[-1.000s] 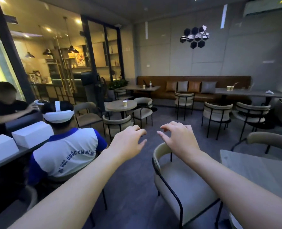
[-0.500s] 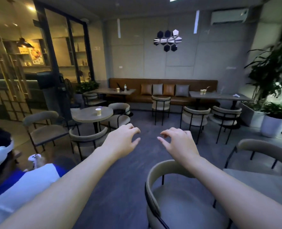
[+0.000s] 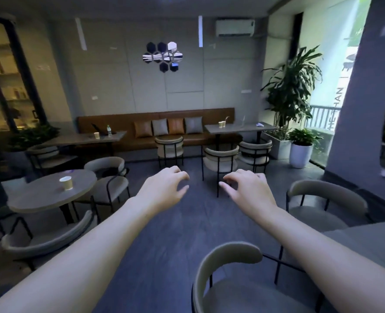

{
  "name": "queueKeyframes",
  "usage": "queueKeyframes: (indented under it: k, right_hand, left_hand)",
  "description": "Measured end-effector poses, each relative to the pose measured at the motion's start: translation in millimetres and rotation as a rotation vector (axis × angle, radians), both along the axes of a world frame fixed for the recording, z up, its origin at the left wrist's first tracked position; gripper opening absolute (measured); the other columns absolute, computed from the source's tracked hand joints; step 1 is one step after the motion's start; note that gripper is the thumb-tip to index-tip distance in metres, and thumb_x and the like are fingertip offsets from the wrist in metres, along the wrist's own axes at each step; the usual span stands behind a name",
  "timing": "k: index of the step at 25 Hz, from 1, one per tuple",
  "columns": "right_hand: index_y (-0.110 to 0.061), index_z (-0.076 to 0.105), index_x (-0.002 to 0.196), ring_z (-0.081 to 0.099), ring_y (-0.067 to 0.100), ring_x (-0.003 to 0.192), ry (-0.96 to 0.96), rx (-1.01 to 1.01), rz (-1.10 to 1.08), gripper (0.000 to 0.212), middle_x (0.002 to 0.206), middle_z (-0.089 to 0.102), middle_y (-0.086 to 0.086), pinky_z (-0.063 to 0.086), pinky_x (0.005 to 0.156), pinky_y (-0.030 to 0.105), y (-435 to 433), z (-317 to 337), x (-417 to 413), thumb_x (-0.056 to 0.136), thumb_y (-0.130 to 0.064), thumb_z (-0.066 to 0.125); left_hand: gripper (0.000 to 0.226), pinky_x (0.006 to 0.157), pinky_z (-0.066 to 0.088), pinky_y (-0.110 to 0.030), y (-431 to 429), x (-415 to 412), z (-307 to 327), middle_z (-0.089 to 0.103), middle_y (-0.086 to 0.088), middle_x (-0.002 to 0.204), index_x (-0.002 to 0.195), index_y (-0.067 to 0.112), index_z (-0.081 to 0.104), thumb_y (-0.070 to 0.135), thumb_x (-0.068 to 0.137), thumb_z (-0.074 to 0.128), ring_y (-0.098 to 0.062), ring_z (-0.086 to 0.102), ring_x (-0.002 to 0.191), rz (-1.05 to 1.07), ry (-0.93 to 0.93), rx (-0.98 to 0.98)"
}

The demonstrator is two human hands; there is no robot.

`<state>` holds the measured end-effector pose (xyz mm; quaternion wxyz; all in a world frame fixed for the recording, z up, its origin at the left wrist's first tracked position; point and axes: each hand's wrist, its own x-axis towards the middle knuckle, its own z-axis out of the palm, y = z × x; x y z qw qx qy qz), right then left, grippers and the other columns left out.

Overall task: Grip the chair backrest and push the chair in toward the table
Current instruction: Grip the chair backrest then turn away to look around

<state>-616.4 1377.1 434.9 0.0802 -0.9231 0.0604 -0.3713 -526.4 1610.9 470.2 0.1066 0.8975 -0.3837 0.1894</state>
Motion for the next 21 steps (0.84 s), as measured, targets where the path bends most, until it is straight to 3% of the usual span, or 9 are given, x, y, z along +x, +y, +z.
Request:
queueKeyframes:
  k: [12, 21]
  right_hand:
    - [-0.032, 0.069, 0.094, 0.059, 0.014, 0.093, 0.022, 0.081, -0.254, 0.026, 0.092, 0.065, -0.011, 0.035, 0.089, 0.039, -65, -13, 212, 0.093, -0.053, 0.054]
    - [-0.031, 0.07, 0.101, 0.061, 0.016, 0.094, 0.001, 0.096, -0.716, 0.027, 0.095, 0.068, -0.01, 0.036, 0.085, 0.038, -63, -47, 282, 0.092, -0.052, 0.055]
  left_hand:
    - [0.027, 0.08, 0.052, -0.039, -90, 258, 6, 0.055, 0.011, 0.118, 0.119, 0.034, 0.057, 0.045, 0.097, 0.047, -0.012, 0.05, 0.113, -0.213, -0.003, 0.032]
    - [0.029, 0.08, 0.051, -0.036, -173, 411, -30, 0.055, 0.01, 0.121, 0.122, 0.032, 0.058, 0.043, 0.096, 0.05, -0.014, 0.05, 0.118, -0.706, -0.002, 0.107]
